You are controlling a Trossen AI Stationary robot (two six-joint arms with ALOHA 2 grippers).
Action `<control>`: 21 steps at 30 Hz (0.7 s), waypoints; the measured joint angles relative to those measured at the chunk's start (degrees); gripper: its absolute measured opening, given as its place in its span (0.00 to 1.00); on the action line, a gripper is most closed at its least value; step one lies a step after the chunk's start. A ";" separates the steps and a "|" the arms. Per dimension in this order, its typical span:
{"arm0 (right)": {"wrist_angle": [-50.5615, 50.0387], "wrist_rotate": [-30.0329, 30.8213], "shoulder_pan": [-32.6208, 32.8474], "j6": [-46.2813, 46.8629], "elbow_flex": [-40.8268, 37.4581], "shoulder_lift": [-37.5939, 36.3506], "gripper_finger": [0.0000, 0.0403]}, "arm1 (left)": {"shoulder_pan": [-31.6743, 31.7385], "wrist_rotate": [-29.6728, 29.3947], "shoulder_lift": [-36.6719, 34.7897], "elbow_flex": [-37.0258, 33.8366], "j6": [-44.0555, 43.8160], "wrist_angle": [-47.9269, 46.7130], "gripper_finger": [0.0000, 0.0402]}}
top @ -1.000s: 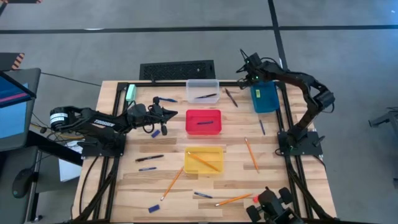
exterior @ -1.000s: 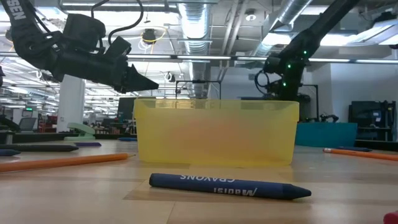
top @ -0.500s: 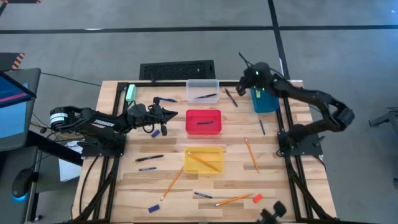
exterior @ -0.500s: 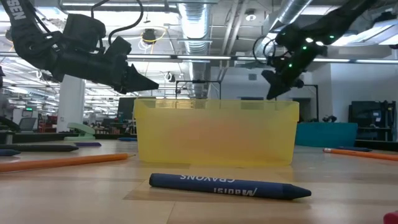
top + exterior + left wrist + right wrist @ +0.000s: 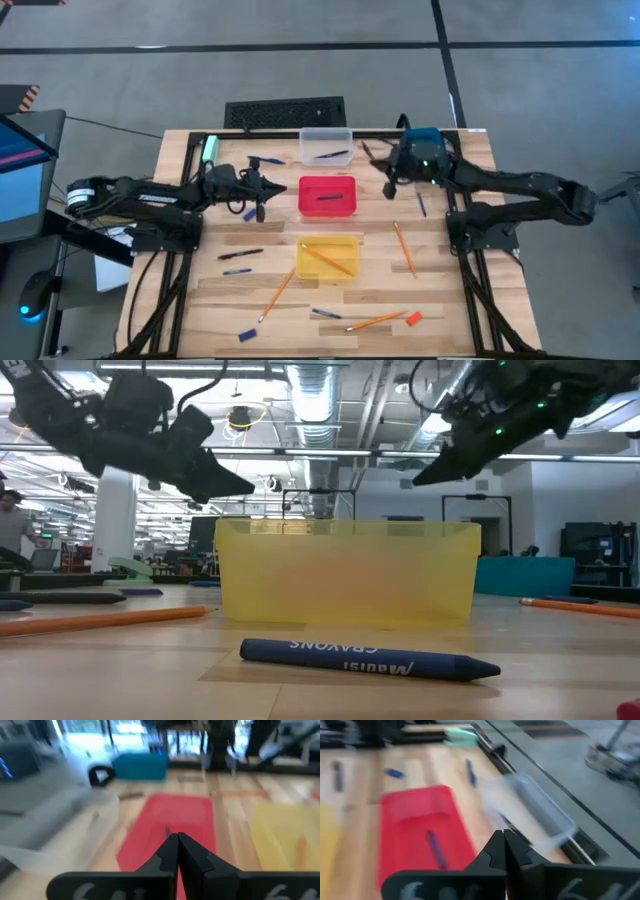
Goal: Sort crayons/erasers/pens/pencils in bins
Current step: Put the left black ballpen into the transparent bin
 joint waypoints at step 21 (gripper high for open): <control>20.68 9.67 26.15 5.69 -15.26 -4.22 0.01 | -25.64 -17.15 -4.93 20.39 -20.79 -66.63 0.00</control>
